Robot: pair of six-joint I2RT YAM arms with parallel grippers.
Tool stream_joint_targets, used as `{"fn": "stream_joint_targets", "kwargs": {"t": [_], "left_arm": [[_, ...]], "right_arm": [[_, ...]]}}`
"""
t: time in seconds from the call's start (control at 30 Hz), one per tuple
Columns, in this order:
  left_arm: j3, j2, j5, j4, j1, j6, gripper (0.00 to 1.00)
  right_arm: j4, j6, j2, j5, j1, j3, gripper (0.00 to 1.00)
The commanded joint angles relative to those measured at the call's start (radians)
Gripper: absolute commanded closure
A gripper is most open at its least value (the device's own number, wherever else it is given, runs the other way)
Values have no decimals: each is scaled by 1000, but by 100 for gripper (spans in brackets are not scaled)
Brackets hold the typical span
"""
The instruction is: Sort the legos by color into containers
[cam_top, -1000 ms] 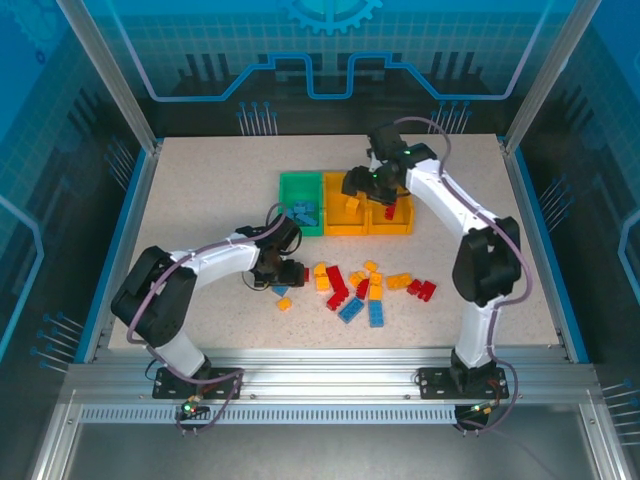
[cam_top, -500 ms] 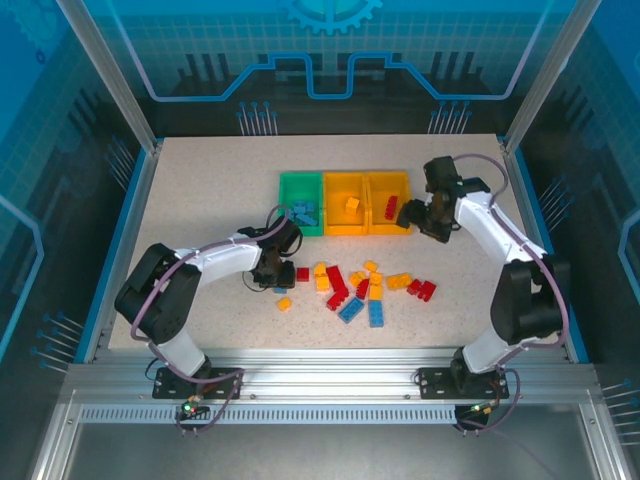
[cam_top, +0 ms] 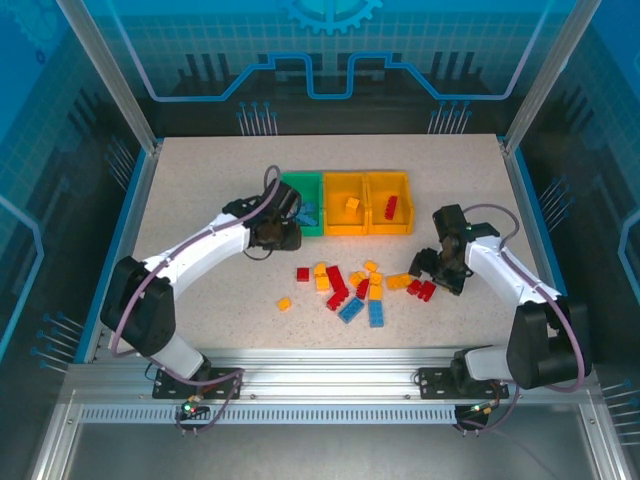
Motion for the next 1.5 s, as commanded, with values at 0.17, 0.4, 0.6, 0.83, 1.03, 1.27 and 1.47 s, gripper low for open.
{"fn": "stream_joint_targets", "kwargs": {"t": [0.17, 0.4, 0.6, 0.83, 1.03, 1.27, 1.47], "left_arm": [[268, 186, 51, -23, 82, 95, 66], [367, 293, 78, -9, 113, 102, 66], [390, 335, 97, -7, 124, 85, 65], [384, 340, 103, -1, 124, 78, 64], [388, 341, 101, -6, 124, 77, 63], [382, 345, 104, -4, 124, 74, 63], [380, 341, 101, -6, 124, 76, 63]], "right_arm": [[64, 73, 16, -40, -14, -67, 31], [106, 64, 77, -27, -15, -80, 38], [117, 56, 114, 3, -23, -95, 50], [121, 35, 92, 1, -56, -119, 51], [110, 24, 98, 3, -90, -117, 34], [109, 23, 25, -7, -135, -160, 28], [132, 28, 42, -22, -136, -182, 28]]}}
